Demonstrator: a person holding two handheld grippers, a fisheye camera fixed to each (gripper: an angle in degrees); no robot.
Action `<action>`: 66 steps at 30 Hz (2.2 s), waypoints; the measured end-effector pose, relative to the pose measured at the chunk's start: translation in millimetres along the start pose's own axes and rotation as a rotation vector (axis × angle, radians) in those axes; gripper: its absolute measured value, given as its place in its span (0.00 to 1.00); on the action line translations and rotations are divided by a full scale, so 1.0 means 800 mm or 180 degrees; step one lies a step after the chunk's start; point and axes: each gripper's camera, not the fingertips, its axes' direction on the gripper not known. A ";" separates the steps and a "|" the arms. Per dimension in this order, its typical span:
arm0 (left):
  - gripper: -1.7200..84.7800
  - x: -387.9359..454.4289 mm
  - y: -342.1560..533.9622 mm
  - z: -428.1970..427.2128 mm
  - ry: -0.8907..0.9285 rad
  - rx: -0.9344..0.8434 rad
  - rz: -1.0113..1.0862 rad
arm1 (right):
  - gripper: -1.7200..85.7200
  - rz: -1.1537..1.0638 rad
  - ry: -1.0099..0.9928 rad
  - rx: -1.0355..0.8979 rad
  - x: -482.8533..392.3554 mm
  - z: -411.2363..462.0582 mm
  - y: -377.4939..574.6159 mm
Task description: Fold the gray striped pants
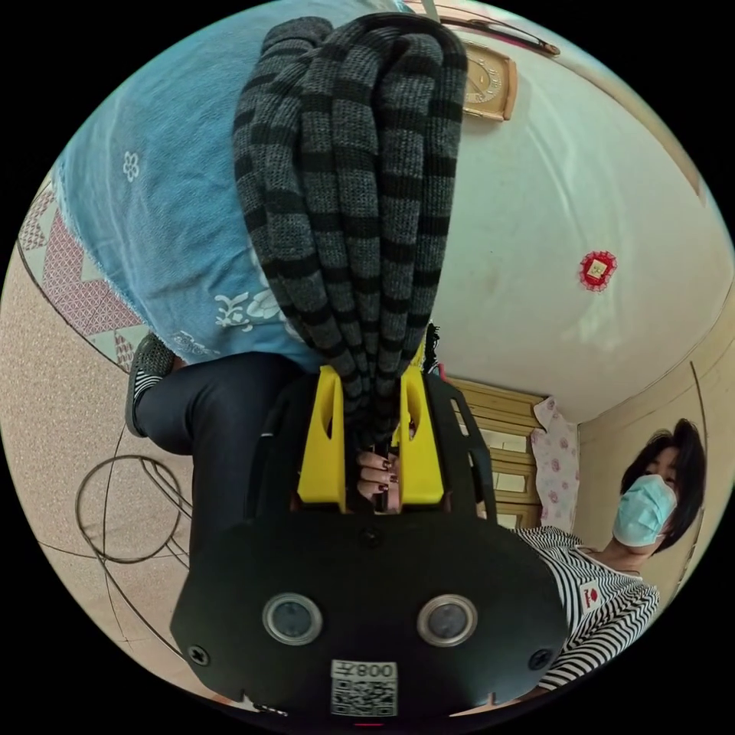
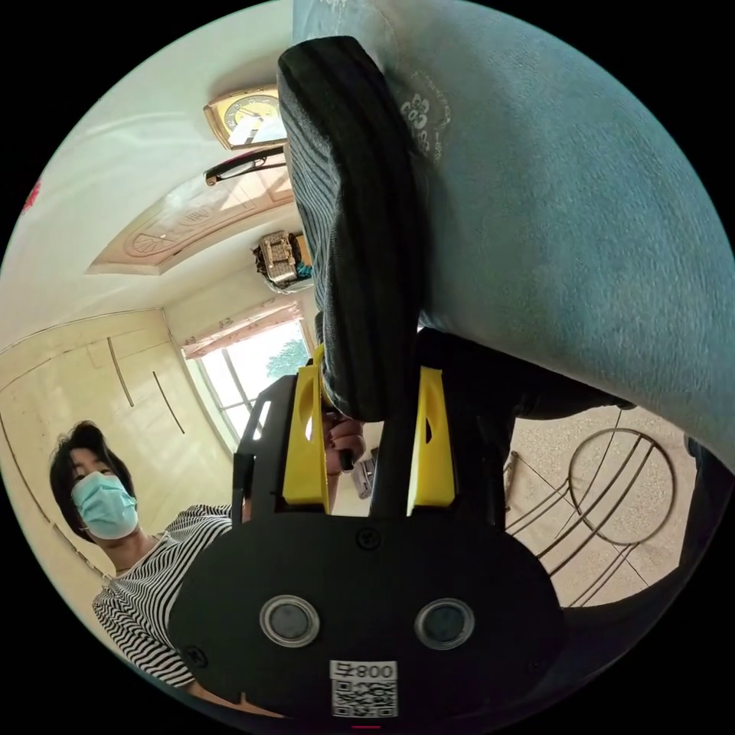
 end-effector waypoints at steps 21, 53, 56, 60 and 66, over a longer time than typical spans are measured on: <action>0.24 -0.048 -0.015 -0.151 0.0303 0.1121 -0.0042 | 0.12 0.0026 -0.0107 0.0058 -0.010 -0.009 0.005; 0.23 -0.009 -0.250 -0.098 0.0500 0.0962 -0.0266 | 0.11 -0.0095 -0.0353 0.0016 -0.086 -0.019 0.059; 0.18 0.014 -0.264 -0.082 0.0287 0.0958 -0.0166 | 0.11 -0.0085 -0.0247 -0.0018 -0.083 -0.022 0.071; 0.15 0.053 -0.275 -0.057 0.0145 0.0978 0.0020 | 0.11 -0.0081 -0.0225 0.0000 -0.083 -0.034 0.093; 0.14 0.132 -0.285 0.000 0.0179 0.0962 0.0300 | 0.10 -0.0356 -0.0133 0.0074 -0.118 -0.068 0.142</action>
